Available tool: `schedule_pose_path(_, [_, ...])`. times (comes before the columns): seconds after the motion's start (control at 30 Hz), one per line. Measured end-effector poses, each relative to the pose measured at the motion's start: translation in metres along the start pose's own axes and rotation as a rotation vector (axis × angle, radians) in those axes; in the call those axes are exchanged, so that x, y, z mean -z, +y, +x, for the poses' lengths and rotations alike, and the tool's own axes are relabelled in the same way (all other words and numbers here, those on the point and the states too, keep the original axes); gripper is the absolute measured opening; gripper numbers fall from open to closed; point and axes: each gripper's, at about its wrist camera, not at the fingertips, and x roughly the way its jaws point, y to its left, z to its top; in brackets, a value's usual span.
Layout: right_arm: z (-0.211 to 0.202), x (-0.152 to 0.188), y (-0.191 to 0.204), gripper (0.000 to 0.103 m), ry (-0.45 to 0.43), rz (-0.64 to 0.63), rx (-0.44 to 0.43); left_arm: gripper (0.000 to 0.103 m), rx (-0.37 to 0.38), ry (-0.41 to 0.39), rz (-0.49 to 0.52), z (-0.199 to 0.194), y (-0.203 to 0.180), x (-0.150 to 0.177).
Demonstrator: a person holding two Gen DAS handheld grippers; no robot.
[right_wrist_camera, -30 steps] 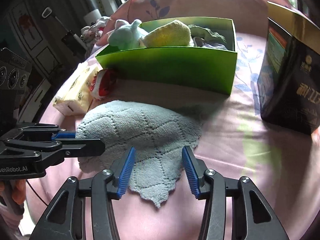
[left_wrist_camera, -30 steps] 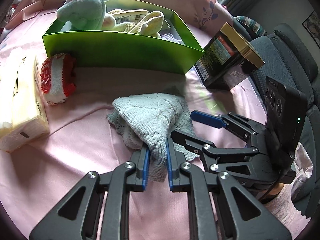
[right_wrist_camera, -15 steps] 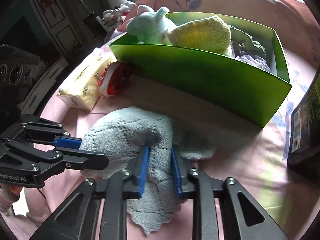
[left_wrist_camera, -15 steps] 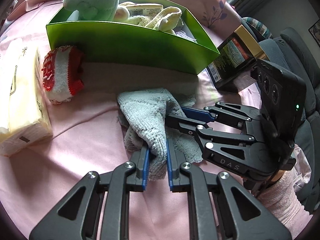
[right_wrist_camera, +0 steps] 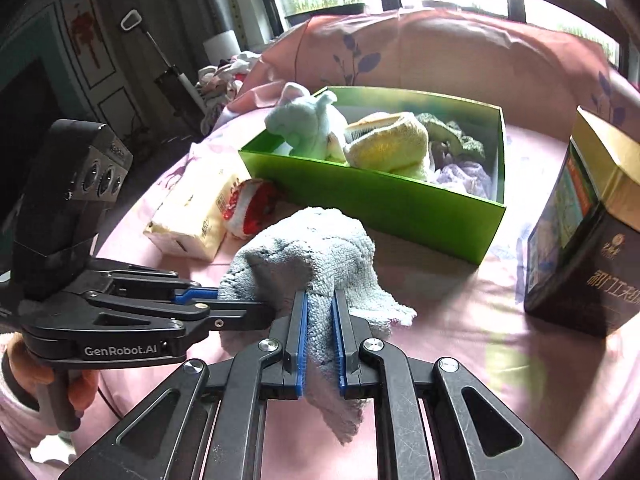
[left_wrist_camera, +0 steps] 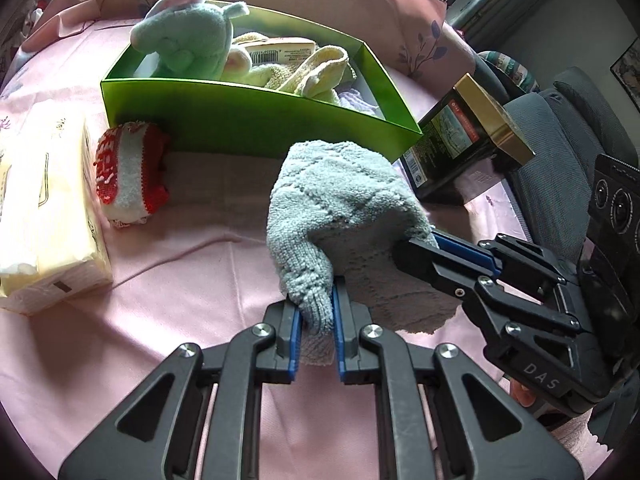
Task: Organize soft objects
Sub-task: 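Carry the grey towel over the green box with the right gripper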
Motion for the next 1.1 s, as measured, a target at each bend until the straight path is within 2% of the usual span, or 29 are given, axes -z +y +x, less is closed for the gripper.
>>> schedule_pose_path(0.37, [-0.045,-0.029,0.016,0.012,-0.125,-0.055,0.038,0.012,-0.017,-0.11,0.076,-0.043,-0.029,-0.023])
schedule_pose_path(0.67, [-0.052,-0.051,0.001,0.012,-0.175,-0.039,0.055,0.012,-0.077,-0.126,0.152,-0.048,-0.045,-0.054])
schedule_pose_path(1.1, [-0.035,-0.099,-0.032,0.012,-0.224,-0.013,0.106,0.012,-0.143,-0.141,0.205,-0.028,-0.053,-0.124])
